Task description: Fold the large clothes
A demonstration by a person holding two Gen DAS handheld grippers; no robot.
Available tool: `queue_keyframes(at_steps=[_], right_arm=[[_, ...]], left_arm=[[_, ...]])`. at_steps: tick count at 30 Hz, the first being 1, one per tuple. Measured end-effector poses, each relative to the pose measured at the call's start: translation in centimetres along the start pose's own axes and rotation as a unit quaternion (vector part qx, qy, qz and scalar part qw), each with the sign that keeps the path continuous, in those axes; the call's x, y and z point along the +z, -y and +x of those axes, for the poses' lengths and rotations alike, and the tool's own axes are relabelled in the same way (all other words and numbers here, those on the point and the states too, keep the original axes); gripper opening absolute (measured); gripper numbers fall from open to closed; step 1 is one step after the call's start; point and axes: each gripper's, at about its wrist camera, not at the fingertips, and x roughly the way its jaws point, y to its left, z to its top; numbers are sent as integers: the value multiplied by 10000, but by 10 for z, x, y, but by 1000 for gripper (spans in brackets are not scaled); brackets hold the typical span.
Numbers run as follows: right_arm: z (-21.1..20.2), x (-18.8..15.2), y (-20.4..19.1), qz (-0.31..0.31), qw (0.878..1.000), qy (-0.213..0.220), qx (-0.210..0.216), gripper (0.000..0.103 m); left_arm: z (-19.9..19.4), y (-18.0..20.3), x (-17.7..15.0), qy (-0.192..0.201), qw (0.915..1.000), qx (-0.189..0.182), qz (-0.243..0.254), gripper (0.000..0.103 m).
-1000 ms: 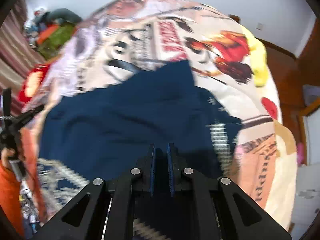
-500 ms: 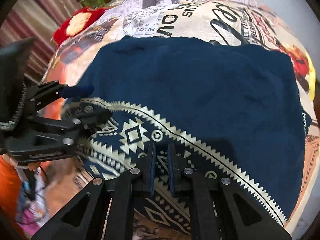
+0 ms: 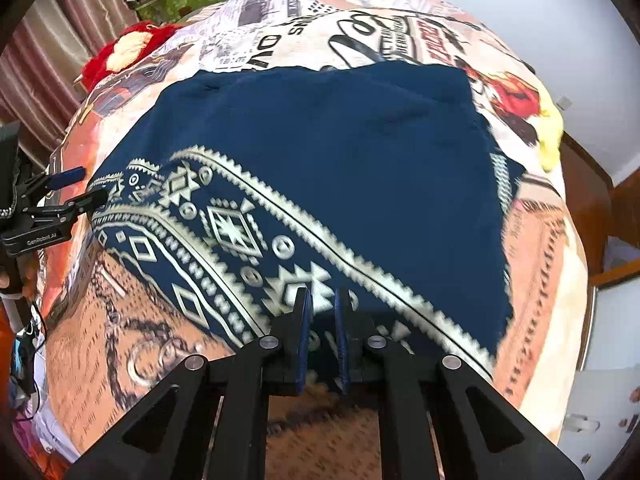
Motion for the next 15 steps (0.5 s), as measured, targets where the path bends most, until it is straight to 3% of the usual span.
queue_keyframes(at_steps=[8, 12, 15], right_arm=[[-6, -3, -11, -116, 9989, -31, -464, 8], [-17, 5, -28, -294, 9988, 113, -379, 8], [-27, 15, -43, -346, 9986, 338, -223, 8]], left_arm=[[-31, -30, -13, 291, 9985, 112, -447, 82], [-50, -29, -10, 538, 9949, -302, -796, 82], [-50, -26, -11, 461, 9892, -798, -1142, 82]])
